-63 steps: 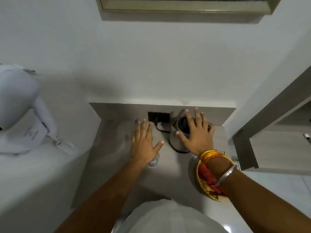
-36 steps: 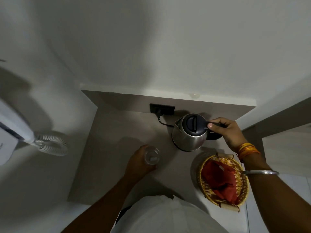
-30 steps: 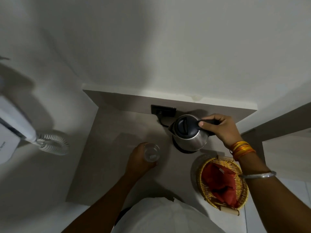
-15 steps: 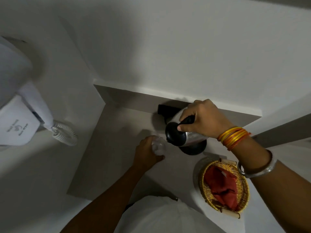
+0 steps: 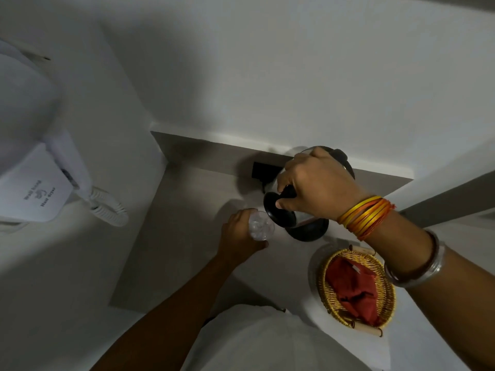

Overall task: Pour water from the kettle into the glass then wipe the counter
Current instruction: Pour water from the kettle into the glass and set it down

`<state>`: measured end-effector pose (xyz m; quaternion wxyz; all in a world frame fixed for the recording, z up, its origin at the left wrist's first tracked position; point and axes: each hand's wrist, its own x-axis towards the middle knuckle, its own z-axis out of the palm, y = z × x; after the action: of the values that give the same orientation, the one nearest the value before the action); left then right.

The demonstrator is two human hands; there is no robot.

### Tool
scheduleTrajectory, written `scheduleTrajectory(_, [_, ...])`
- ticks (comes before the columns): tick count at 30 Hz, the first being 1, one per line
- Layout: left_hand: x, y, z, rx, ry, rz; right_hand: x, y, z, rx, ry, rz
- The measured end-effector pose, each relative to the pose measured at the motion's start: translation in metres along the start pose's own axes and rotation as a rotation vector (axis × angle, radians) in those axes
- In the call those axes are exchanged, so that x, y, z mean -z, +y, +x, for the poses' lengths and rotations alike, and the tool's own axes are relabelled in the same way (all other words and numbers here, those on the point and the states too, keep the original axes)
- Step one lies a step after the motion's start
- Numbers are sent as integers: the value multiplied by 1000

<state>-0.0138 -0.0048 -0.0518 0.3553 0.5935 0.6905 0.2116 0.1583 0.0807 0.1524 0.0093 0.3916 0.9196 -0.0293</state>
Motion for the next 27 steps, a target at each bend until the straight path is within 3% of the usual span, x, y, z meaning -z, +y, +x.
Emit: scheduleTrajectory(27, [-2, 5, -7, -59, 26, -3, 25, -27, -10, 85, -1, -220])
